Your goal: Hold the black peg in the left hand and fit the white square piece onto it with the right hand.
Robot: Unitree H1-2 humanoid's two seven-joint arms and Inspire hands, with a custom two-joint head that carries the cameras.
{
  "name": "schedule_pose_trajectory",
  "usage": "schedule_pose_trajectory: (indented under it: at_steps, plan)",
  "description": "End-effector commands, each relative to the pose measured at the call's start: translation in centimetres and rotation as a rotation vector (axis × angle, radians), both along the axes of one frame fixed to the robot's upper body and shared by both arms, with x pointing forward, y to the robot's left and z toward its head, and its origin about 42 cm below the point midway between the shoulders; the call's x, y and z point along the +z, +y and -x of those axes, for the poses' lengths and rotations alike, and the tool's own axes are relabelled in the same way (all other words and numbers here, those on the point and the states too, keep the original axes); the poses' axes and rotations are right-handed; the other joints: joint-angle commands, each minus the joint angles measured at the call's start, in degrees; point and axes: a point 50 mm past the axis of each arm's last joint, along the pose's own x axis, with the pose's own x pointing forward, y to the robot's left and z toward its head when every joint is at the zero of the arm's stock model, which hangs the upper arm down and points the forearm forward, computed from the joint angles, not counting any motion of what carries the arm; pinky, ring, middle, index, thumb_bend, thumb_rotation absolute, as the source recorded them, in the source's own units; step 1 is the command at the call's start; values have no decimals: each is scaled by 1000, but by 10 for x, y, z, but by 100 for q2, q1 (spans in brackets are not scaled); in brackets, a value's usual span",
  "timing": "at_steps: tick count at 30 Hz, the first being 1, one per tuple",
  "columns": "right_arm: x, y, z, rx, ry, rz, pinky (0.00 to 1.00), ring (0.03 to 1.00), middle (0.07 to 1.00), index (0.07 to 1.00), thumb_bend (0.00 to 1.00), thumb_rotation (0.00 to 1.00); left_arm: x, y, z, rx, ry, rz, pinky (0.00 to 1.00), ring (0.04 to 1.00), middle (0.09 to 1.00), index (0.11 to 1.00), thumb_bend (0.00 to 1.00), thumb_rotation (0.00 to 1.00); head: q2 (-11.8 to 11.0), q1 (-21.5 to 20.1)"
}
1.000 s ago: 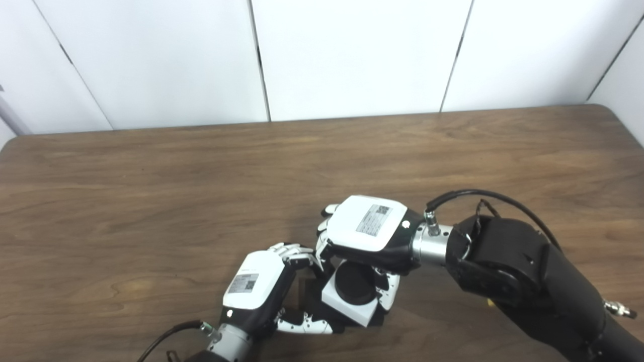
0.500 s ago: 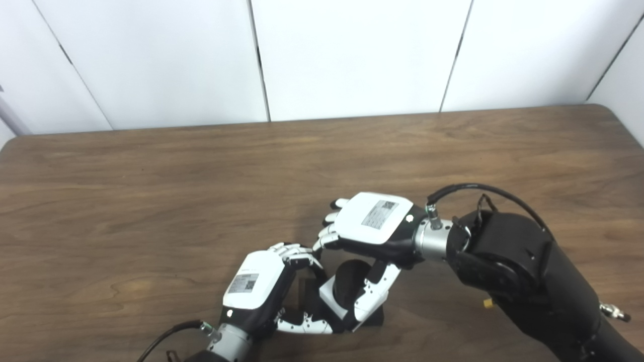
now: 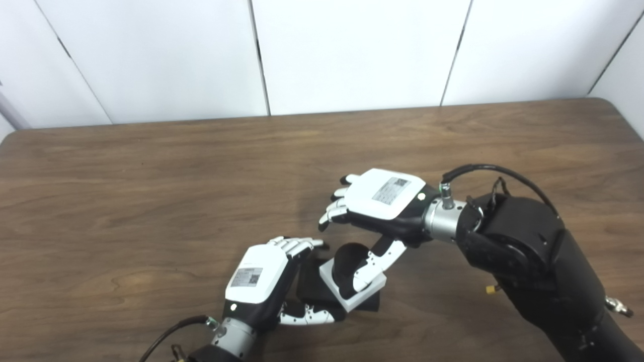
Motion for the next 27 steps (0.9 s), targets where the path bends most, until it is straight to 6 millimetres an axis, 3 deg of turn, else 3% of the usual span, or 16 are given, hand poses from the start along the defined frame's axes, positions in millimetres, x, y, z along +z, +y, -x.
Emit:
schedule_pose_trajectory:
  at_steps: [1, 5, 12, 17, 19, 20, 23, 24, 26, 27]
  plan:
    - [14, -2, -1, -20, -60, -39, 1000, 934, 868, 819, 839, 969, -8, 13, 1, 47, 57, -33, 891, 886, 918, 986, 1000, 665, -2, -10]
    - [13, -6, -1, -33, -60, -62, 1000, 931, 862, 811, 829, 944, -5, 18, 0, 63, 78, 37, 930, 940, 981, 1000, 1000, 654, -6, -16]
    - [9, -19, -3, -70, -55, -105, 994, 920, 851, 808, 819, 937, 11, 29, -5, 87, 119, 135, 938, 963, 1000, 1000, 1000, 668, -31, -23]
    - [5, -33, -5, -131, -28, -161, 982, 921, 852, 812, 815, 904, 29, 41, -7, 112, 121, 226, 820, 952, 992, 1000, 1000, 673, -71, -15]
    - [3, -40, -6, -154, -8, -205, 982, 921, 855, 818, 806, 907, 33, 47, -7, 137, 101, 297, 830, 946, 987, 1000, 1000, 658, -92, -16]
    - [1, -46, -7, -182, 19, -264, 983, 922, 856, 821, 802, 909, 36, 51, -7, 174, 101, 380, 837, 945, 985, 1000, 1000, 655, -110, -4]
    - [-9, -63, -7, -265, 83, -430, 969, 936, 890, 880, 768, 977, 40, 61, -6, 236, 94, 589, 978, 992, 996, 1000, 1000, 641, -165, 4]
    - [-14, -68, -6, -297, 97, -492, 961, 951, 925, 935, 708, 989, 39, 64, -6, 252, 83, 644, 989, 996, 998, 1000, 1000, 714, -186, 1]
    - [-27, -79, 0, -378, 121, -641, 932, 949, 940, 956, 671, 974, 35, 73, -4, 299, 56, 716, 990, 985, 991, 1000, 980, 755, -234, -16]
    - [-36, -85, 4, -423, 127, -715, 898, 952, 954, 968, 629, 967, 32, 78, -4, 327, 40, 744, 971, 967, 987, 1000, 915, 816, -234, -16]
